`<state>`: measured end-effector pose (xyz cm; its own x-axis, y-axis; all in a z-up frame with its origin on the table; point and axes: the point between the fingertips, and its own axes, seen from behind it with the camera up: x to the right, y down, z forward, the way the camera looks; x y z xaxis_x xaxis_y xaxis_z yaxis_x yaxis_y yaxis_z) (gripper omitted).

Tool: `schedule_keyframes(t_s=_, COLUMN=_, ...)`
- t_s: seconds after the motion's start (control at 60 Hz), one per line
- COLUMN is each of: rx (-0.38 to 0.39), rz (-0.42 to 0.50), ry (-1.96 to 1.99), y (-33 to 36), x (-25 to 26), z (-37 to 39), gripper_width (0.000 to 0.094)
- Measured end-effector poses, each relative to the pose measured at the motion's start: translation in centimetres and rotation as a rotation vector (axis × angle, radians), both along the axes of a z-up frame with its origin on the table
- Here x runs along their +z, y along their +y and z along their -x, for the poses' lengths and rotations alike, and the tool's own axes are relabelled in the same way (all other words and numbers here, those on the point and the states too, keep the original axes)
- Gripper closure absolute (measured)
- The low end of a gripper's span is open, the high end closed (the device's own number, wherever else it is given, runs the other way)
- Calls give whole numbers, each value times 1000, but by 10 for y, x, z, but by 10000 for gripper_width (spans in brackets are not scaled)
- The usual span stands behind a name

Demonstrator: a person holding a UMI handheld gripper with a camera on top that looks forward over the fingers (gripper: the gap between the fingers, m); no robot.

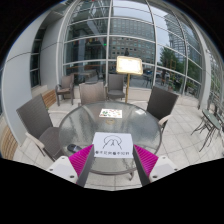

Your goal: Arrange mouse

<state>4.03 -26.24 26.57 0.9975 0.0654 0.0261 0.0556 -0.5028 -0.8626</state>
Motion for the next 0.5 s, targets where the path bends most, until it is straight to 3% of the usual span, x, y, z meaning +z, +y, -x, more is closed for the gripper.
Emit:
schedule_keyframes(t_s=0.267, rx=90, rz=194, ry=50, y=-1, x=-158, z=95, gripper_width=168)
schedule_keyframes(t_s=0.5, rx=161, rz=327, ry=58, y=40, x=-252, z=175, gripper_width=168)
